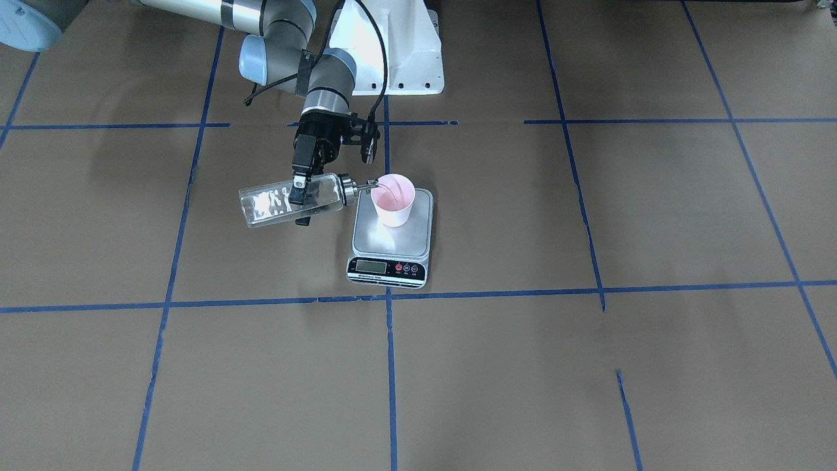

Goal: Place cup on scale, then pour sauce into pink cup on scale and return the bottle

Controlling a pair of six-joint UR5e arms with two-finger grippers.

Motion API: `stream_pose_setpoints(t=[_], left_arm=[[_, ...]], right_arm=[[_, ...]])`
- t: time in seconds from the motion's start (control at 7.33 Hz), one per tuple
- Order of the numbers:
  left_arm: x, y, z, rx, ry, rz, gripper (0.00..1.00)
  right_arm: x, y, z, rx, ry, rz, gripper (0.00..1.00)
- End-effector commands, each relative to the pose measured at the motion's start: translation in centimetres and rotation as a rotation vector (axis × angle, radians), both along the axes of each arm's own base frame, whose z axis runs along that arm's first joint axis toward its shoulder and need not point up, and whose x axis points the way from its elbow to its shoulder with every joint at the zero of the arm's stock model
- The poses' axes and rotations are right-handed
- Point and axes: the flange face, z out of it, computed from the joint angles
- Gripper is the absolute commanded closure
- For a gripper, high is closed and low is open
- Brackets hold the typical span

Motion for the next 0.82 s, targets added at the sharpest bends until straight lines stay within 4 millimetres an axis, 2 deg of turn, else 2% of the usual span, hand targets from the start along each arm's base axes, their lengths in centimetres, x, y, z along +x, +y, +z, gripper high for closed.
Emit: stream_pose_setpoints(t=[0.0,0.68], left_arm=[[0.00,0.00,0.00,0.000,0.000,0.000,0.00],[0.00,0.00,0.00,0.000,0.000,0.000,0.00]], right_arm=[[0.04,0.00,0.07,0.003,0.007,0.002,1.00],[0.11,-0.09,-0.09,0.016,0.012,0.010,1.00]])
